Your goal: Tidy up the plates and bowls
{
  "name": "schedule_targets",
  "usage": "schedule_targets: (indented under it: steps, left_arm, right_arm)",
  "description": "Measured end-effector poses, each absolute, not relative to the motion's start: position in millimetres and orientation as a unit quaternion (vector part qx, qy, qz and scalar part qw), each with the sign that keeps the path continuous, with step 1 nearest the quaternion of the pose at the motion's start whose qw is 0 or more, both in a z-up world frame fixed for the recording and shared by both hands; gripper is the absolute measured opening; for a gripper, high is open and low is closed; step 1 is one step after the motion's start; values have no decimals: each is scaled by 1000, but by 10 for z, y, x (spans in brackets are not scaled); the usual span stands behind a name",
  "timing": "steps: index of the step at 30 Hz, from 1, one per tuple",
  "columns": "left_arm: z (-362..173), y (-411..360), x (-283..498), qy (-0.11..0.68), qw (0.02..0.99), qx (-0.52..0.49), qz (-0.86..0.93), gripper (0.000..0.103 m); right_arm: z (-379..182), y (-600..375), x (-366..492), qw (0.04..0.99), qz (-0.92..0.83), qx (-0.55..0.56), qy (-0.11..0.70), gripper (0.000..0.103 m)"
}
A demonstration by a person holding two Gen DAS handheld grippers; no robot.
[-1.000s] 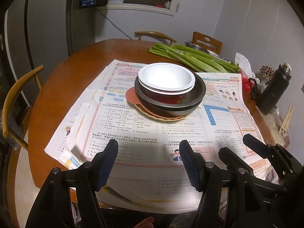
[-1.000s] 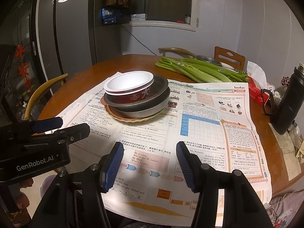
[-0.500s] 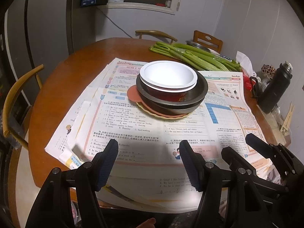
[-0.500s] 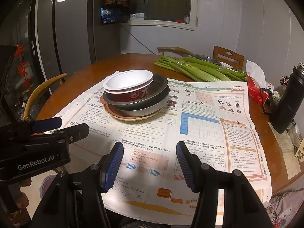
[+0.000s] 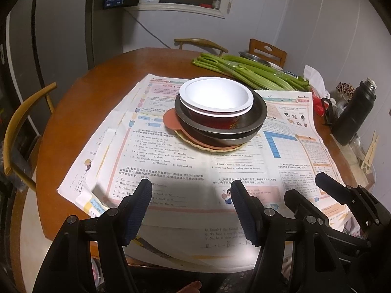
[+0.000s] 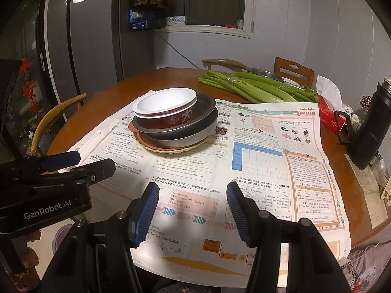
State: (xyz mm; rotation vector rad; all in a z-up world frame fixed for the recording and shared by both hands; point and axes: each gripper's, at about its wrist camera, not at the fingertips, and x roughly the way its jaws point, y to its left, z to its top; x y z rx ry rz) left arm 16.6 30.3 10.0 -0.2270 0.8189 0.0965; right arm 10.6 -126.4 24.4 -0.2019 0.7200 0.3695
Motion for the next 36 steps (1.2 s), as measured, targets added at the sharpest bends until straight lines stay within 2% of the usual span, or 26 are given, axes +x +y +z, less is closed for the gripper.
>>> schedule_targets:
  steps: [36]
  left_arm:
    - [122, 385, 270, 399, 908, -113, 59, 69]
  right_arm:
    - [279, -1339, 228, 914, 183, -77, 354, 57]
